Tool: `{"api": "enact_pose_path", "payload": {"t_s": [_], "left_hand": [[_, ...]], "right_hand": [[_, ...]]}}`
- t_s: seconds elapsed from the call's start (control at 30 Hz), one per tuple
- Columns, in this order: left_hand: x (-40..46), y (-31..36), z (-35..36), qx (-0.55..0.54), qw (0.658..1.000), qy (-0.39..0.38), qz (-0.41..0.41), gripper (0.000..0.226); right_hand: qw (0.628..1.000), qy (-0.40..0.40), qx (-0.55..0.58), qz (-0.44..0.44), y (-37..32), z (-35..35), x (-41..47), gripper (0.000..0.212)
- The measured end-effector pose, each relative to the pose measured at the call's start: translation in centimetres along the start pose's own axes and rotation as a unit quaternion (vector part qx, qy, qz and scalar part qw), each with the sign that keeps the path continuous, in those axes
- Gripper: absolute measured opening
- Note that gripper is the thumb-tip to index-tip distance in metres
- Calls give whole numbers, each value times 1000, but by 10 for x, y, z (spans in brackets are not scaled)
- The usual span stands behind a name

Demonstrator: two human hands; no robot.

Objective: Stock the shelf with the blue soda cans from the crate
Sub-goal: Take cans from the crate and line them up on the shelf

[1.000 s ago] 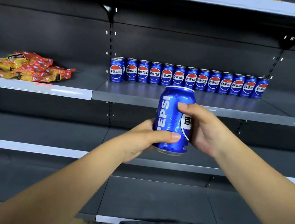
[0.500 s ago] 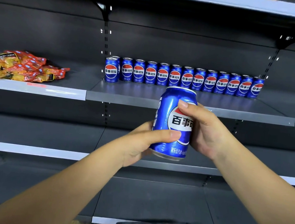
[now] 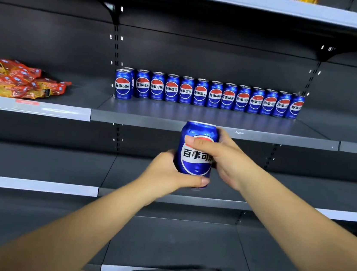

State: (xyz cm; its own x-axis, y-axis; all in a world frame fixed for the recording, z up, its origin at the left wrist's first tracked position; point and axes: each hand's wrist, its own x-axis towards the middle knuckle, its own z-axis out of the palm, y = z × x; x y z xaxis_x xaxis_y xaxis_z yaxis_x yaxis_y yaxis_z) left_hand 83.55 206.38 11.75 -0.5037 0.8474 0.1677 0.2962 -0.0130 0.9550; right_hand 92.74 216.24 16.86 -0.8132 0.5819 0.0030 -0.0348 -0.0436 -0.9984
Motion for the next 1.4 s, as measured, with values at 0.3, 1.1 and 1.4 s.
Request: {"api": "enact_pose_path", "payload": {"t_s": [0.3,1.1,1.4], "left_hand": [[7,-22,1,-19,1000,-8,-23,44],[101,-70,-74,-53,987,124,-82,36],[187,-85,-170,-49,981,179,-55,22]], "right_hand": [[991,-65,-109,42,36,-19,6,37],[985,7,-164,-47,35,-14,128,41],[979,49,-182,-75,20,27,236,45]]}}
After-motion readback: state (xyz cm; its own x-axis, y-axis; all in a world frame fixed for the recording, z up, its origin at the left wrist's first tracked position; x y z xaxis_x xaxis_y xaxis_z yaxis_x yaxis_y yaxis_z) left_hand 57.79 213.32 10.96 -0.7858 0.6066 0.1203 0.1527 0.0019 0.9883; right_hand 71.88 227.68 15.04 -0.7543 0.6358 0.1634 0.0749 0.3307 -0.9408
